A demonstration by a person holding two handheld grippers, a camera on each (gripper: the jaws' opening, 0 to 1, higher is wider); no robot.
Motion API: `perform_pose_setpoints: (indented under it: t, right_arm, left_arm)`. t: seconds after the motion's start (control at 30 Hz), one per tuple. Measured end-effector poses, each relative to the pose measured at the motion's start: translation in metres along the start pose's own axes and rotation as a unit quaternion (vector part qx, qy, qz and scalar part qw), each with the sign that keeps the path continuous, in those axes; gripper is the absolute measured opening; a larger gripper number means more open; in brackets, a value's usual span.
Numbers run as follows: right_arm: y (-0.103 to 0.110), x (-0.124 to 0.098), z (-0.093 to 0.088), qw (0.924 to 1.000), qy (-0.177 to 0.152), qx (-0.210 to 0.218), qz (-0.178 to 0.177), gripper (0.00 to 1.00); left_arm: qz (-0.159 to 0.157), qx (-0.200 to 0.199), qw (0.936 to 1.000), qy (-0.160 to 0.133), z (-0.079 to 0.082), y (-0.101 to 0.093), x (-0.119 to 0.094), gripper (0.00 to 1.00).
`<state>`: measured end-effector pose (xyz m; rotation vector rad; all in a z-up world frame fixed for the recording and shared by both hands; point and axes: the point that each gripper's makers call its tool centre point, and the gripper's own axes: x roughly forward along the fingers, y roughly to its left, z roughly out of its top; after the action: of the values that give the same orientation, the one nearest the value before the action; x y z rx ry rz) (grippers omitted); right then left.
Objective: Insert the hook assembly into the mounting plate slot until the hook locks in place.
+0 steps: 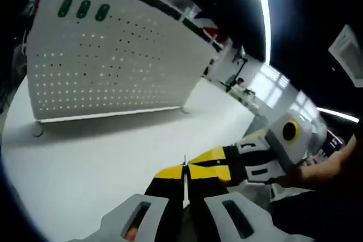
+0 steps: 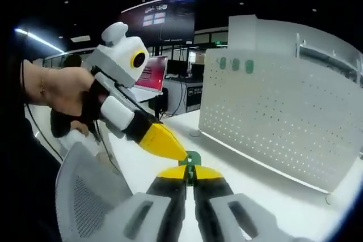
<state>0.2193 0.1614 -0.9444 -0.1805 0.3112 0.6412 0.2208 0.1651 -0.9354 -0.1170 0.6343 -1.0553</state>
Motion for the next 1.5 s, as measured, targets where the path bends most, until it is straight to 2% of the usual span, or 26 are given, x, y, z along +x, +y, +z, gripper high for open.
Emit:
perform_pose_setpoints:
  t: [0.07,0.13,0.17,0.23,0.37,0.5,0.57,0.63,0.7,0.83,0.9,1.0,1.13,1.23,1.3,1.33,1.37,1.43,1.5]
  right_arm:
    - [0.002,-0.001,-0.001,0.9999,0.003,0.014,0.001,0.00]
    - [0.002,-0.001,0.000,0.9995,-0.001,0.032,0.004,0.00]
    - [0.001,-0.002,0.001,0.9995,-0.005,0.031,0.004,0.00]
    - [0.000,-0.003,0.007,0.9996,-0.017,0.021,-0.005,0.00]
    - [0.005,0.000,0.013,0.9996,-0.020,0.019,-0.002,0.00]
    - [0.009,0.002,0.015,0.9995,-0.023,0.023,0.000,0.00]
    - [0.008,0.003,0.020,0.9993,-0.031,0.020,-0.010,0.00]
    - [0.004,0.003,0.024,0.9988,-0.037,0.025,-0.021,0.00]
    - [0.000,0.003,0.029,0.9981,-0.047,0.027,-0.030,0.00]
    - [-0.005,0.008,0.035,0.9976,-0.053,0.032,-0.032,0.00]
    - [-0.008,0.010,0.040,0.9965,-0.062,0.042,-0.036,0.00]
    - [-0.011,0.010,0.053,0.9943,-0.086,0.041,-0.047,0.00]
    - [-0.014,0.015,0.063,0.9937,-0.094,0.039,-0.048,0.00]
    - [-0.017,0.020,0.070,0.9931,-0.098,0.041,-0.049,0.00]
    - [-0.019,0.022,0.073,0.9923,-0.103,0.047,-0.050,0.00]
    - [-0.019,0.023,0.074,0.9920,-0.105,0.049,-0.051,0.00]
    - [-0.019,0.025,0.074,0.9918,-0.106,0.050,-0.051,0.00]
    - [-0.018,0.027,0.074,0.9916,-0.107,0.050,-0.052,0.00]
    - [-0.018,0.031,0.074,0.9916,-0.106,0.050,-0.054,0.00]
  left_arm:
    - [-0.001,0.020,0.9998,-0.002,0.000,-0.003,0.000,0.01]
    - [-0.002,0.023,0.9997,-0.004,-0.001,-0.003,-0.002,0.01]
    - [-0.003,0.027,0.9996,-0.007,0.000,-0.003,-0.003,0.01]
    - [-0.008,0.044,0.9985,-0.031,0.007,-0.002,-0.005,0.01]
    - [0.003,0.070,0.9970,-0.034,0.006,-0.001,-0.009,0.02]
    - [0.003,0.057,0.9972,-0.047,0.006,0.002,-0.017,0.02]
    - [0.006,0.057,0.9971,-0.051,0.005,0.005,-0.019,0.04]
    - [0.021,0.065,0.9960,-0.056,0.005,0.009,-0.022,0.10]
    - [0.022,0.066,0.9957,-0.061,0.004,0.011,-0.026,0.14]
    - [0.029,0.051,0.9963,-0.063,-0.003,0.020,-0.029,0.43]
    - [0.025,0.057,0.9953,-0.074,-0.007,0.021,-0.031,0.52]
    - [0.026,0.037,0.9950,-0.089,-0.012,0.022,-0.033,0.62]
    - [0.030,0.027,0.9921,-0.119,-0.017,0.024,-0.034,0.81]
    - [0.031,0.005,0.9925,-0.118,-0.034,0.026,-0.032,0.87]
    - [0.043,0.011,0.9923,-0.116,-0.040,0.028,-0.033,0.90]
    - [0.055,0.025,0.9920,-0.111,-0.039,0.031,-0.034,0.90]
    - [0.066,0.042,0.9888,-0.127,-0.030,0.033,-0.037,0.89]
    - [0.066,0.031,0.9877,-0.138,-0.027,0.035,-0.037,0.90]
    - [0.078,0.023,0.9878,-0.133,-0.030,0.041,-0.038,0.93]
